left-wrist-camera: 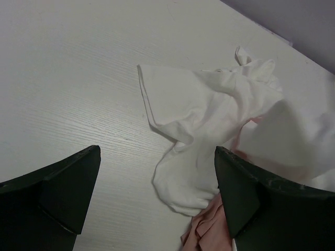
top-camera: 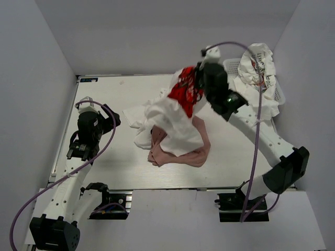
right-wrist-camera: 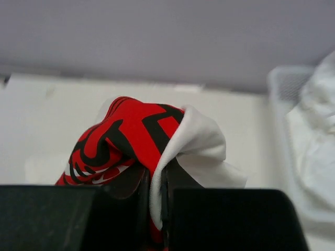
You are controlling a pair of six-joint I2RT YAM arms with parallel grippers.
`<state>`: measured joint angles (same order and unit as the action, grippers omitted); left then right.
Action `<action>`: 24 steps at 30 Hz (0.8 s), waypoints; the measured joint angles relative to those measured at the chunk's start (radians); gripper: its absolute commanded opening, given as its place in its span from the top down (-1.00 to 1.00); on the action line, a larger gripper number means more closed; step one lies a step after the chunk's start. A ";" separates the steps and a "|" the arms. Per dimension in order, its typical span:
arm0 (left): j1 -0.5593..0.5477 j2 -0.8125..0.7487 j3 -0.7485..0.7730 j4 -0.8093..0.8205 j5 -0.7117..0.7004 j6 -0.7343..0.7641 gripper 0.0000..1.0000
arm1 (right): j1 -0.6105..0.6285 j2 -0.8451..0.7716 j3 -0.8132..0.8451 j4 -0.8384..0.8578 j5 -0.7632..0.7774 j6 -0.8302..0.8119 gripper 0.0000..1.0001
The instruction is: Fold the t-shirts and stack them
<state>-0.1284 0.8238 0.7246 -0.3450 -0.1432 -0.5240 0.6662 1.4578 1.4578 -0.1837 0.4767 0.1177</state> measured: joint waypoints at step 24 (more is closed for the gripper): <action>0.000 0.037 0.000 -0.022 -0.055 0.000 -0.99 | -0.733 0.495 0.800 0.027 -0.115 -0.076 1.00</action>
<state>-0.1284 0.8604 0.7246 -0.3672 -0.1986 -0.5236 -0.0669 1.9530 2.2581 -0.1570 0.3618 0.0418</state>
